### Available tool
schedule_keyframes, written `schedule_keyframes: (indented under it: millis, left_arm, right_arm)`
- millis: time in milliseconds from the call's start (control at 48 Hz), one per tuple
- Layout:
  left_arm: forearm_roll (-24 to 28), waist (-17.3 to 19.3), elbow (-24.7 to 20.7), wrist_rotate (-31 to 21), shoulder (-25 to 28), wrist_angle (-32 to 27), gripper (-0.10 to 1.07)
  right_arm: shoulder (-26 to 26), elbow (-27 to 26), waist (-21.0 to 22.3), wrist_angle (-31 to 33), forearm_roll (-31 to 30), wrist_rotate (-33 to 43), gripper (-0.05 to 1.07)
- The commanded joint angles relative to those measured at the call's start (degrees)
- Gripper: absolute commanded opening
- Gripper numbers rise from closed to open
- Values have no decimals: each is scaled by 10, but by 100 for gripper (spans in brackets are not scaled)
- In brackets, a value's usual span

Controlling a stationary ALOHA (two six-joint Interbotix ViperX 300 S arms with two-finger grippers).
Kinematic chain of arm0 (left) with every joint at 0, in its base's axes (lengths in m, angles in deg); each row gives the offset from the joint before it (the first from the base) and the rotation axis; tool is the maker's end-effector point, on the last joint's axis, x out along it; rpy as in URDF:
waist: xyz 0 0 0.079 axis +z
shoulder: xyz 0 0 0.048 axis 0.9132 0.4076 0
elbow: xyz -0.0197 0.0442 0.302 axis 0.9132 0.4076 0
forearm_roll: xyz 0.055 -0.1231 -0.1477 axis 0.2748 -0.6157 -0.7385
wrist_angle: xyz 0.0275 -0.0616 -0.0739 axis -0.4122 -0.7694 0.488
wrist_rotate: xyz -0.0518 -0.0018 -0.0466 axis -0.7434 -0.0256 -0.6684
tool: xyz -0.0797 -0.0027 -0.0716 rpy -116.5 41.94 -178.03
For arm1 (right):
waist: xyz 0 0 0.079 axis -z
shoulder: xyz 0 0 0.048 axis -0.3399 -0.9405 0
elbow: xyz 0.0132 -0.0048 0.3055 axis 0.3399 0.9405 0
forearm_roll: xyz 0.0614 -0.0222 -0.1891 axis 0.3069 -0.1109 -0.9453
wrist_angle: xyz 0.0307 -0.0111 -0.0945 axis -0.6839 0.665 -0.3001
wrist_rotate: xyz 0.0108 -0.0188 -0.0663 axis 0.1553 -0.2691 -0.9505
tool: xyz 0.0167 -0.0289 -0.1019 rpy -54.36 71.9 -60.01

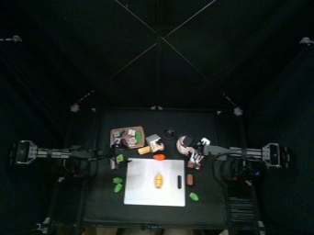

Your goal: Grab cleaver with left hand

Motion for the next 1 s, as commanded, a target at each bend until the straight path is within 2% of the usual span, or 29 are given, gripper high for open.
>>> schedule_keyframes:
  millis: [0, 125, 271, 458, 583, 812, 979]
  left_arm:
    - [13, 11, -14, 1, -7, 5, 101]
    - [30, 22, -12, 1, -22, 5, 101]
    - [34, 26, -4, -1, -34, 4, 101]
    - [25, 25, 1, -3, -39, 4, 101]
    - [18, 26, 3, -2, -39, 5, 101]
    - [14, 24, 10, -4, -39, 4, 101]
    - [-14, 22, 11, -4, -39, 4, 101]
  right_arm:
    - [9, -27, -3, -3, 18, 1, 81]
    - [5, -45, -29, -4, 49, 0, 80]
    - [-15, -59, -63, -4, 48, 1, 80]
    - [-54, -62, -68, -7, 39, 2, 80]
    - [-79, -69, -65, -1, 6, 3, 80]
    - [-97, -80, -65, 1, -47, 32, 80]
    - [-105, -75, -69, 1, -47, 32, 80]
